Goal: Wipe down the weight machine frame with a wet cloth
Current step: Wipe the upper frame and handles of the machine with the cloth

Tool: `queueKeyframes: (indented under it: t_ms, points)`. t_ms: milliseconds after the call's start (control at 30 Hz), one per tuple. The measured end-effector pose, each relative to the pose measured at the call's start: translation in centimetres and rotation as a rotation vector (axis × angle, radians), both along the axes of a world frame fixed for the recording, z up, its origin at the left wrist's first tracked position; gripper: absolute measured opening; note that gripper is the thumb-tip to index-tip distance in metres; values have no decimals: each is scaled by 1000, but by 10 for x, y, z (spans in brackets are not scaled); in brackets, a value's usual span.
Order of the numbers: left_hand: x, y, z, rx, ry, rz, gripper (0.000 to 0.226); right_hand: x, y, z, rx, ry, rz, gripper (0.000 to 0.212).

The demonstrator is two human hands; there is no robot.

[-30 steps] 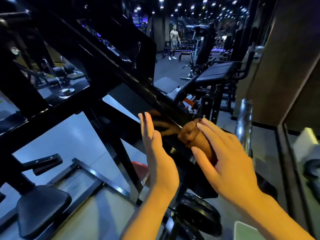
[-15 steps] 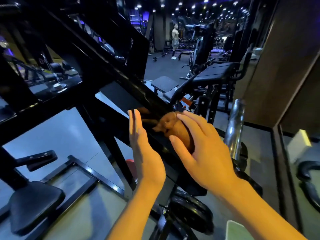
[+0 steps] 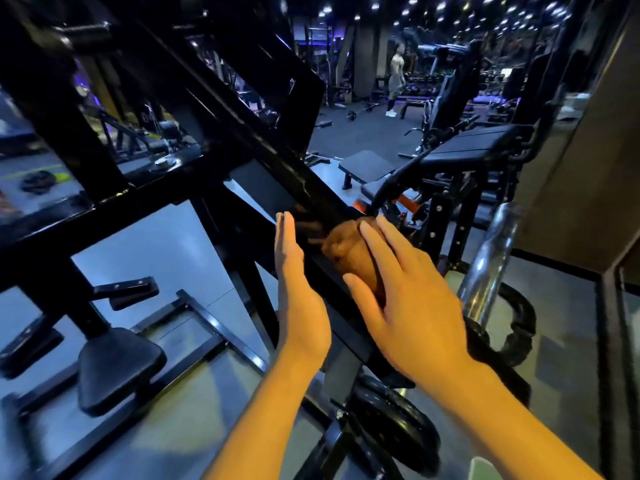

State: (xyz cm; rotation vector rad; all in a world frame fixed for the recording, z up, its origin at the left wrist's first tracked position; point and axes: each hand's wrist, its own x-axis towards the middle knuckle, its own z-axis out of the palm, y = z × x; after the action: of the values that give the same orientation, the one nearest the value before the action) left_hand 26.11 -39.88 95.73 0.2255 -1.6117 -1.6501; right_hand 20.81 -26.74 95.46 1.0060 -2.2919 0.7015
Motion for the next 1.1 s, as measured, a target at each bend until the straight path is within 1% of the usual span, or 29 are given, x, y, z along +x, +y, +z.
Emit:
queueKeyframes:
  t_ms: [100, 167, 233, 300, 367, 433, 533, 600, 667, 733, 833, 933, 1000, 1033, 1100]
  points:
    - [-2, 8, -7, -18, -23, -63, 58, 11, 48, -29, -24, -91, -49, 68]
    - [-4, 11, -9, -19, -20, -90, 55, 11, 54, -31, -20, -108, -66, 69]
    - [-6, 14, -9, 9, -25, -106, 52, 7, 37, -20, -23, -89, -48, 66]
    - [-7, 14, -5, 15, -20, -93, 56, -2, 5, 1, -23, -60, 10, 65]
    - [-6, 16, -3, 47, 1, -75, 57, -10, -21, 18, -5, -72, 53, 67]
    - [-4, 20, -6, 48, 1, -66, 56, -13, -23, 20, -8, -77, 86, 68]
    - [-3, 39, -22, -84, -65, -58, 63, -3, 21, -12, -22, -56, 76, 67]
    - [-3, 52, -32, -130, -81, -79, 68, 7, 68, -45, -27, -96, 23, 67]
    - [-4, 59, -36, -106, -87, -101, 64, 16, 112, -71, -26, -179, -18, 68]
    - [-6, 60, -34, -62, -84, -117, 62, 16, 130, -80, -13, -221, -20, 67]
    - [-9, 64, -33, -29, -59, -119, 75, 10, 108, -65, -16, -181, 3, 64]
    - [-13, 73, -35, -2, 8, -60, 58, -3, 49, -29, -16, -120, 64, 64]
    - [-13, 76, -34, 75, 63, -43, 59, -9, 23, -11, -13, -147, 87, 65]
    - [-13, 76, -34, 96, 85, -31, 60, -11, 19, -8, -13, -155, 110, 66]
    - [-13, 77, -36, 101, 75, -3, 58, -9, 35, -18, -10, -139, 146, 66]
